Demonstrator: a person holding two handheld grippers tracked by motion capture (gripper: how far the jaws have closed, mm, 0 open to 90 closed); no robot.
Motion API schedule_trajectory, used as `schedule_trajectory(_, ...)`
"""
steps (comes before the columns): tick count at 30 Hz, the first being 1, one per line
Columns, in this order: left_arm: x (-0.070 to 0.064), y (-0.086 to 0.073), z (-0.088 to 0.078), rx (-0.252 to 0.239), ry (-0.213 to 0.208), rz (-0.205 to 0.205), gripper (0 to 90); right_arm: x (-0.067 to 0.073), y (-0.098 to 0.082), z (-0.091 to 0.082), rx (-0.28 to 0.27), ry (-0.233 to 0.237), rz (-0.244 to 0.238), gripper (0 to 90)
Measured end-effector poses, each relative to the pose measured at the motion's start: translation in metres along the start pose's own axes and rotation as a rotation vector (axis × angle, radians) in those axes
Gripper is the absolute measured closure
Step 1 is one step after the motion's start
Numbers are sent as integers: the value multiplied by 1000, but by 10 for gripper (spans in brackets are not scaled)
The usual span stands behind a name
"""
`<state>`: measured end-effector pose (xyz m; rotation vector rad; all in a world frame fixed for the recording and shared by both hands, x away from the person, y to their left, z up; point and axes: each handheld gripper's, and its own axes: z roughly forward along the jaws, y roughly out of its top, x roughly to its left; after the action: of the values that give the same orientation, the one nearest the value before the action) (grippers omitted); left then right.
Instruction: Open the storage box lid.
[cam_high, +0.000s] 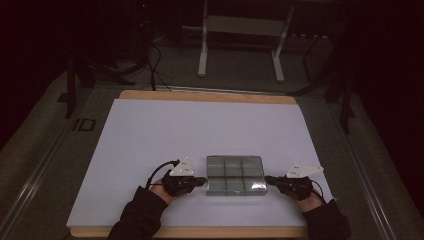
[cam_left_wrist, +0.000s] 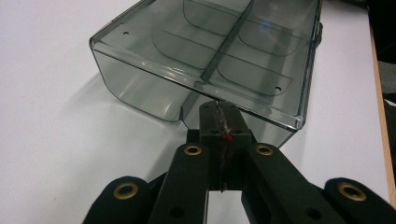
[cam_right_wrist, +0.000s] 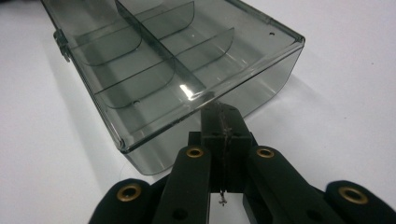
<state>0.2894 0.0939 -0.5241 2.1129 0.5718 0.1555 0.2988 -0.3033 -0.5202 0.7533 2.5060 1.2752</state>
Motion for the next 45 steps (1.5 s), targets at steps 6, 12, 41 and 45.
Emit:
schedule_trajectory(6, 0, 0, 0, -9, -6, -5, 900, 0, 1, -1, -7, 9, 8, 900)
schedule_trajectory(12, -1, 2, 0, -24, 1, -2, 900, 0, 2, -2, -14, 14, 8, 897)
schedule_trajectory(41, 3, 15, 13, -112, 163, -18, 529, -12, 20, 4, -61, -81, -17, 603)
schedule_trajectory(45, 3, 17, 14, -124, 186, -3, 530, -13, 22, 6, -65, -92, -23, 602)
